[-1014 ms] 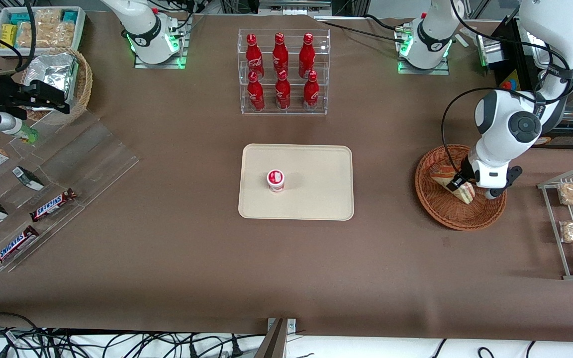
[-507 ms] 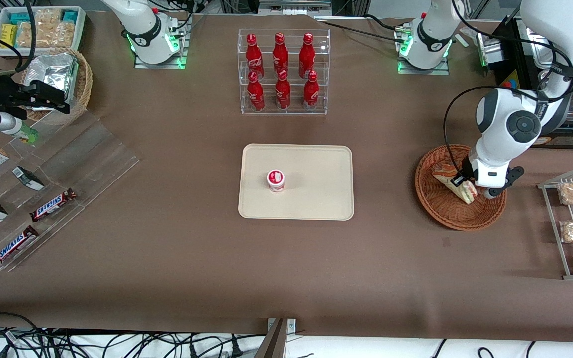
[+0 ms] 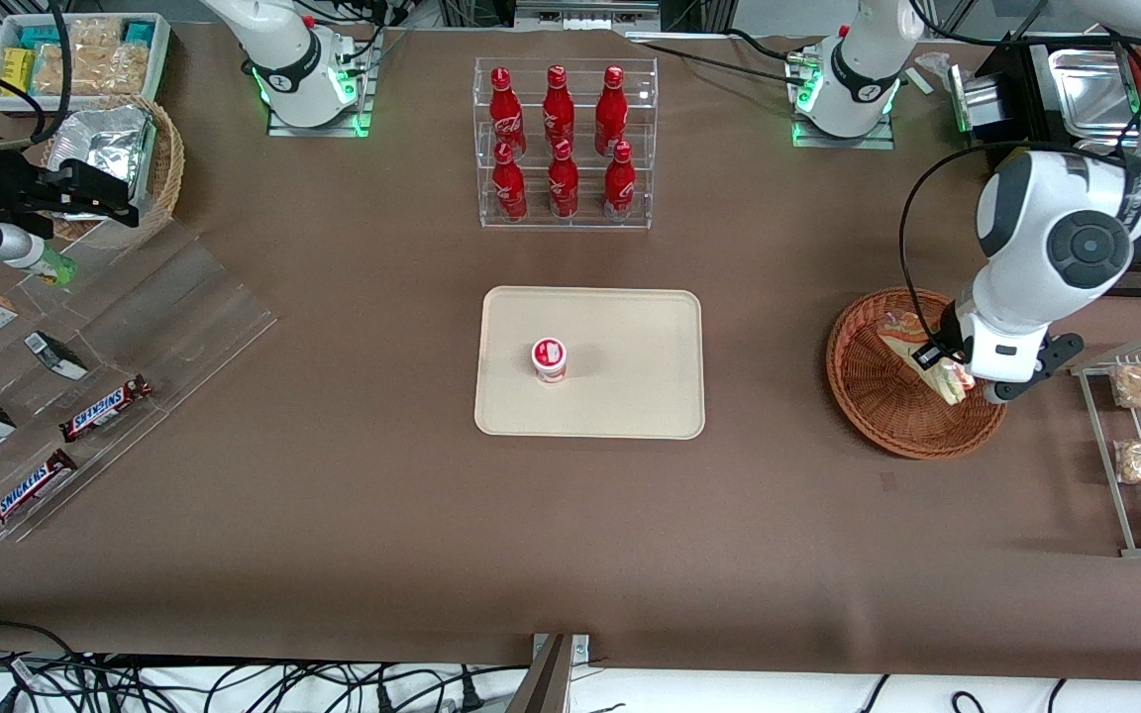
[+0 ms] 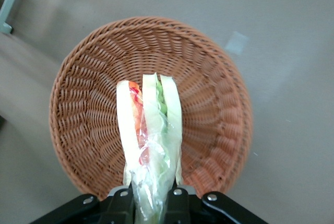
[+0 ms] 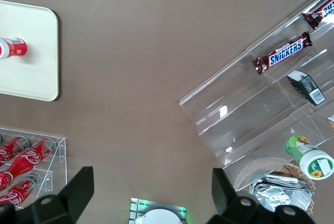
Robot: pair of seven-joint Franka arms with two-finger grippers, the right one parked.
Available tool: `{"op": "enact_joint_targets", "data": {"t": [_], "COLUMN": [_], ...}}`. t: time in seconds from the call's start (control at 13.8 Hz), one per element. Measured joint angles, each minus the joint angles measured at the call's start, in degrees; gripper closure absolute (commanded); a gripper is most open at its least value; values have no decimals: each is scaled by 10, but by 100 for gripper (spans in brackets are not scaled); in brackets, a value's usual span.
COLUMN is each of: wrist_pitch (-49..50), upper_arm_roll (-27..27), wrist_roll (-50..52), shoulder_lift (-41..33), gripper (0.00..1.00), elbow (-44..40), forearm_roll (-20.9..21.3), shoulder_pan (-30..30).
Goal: Place sandwich from basket to tray
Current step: 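Lift the sandwich out of the basket with the left gripper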
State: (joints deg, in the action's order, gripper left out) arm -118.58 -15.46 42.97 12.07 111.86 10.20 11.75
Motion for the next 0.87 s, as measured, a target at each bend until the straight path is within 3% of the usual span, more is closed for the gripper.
{"op": "enact_joint_targets", "data": {"t": [0.51, 0.87], "wrist_pitch": [156, 238], "upper_arm_roll": [-18, -73], "wrist_roll": [-111, -165], "shoulder_lift": [-1, -1], "gripper": [100, 100], "elbow": [-150, -221], "forearm_roll": [-54, -64], "shoulder_pan": [-4, -6]}}
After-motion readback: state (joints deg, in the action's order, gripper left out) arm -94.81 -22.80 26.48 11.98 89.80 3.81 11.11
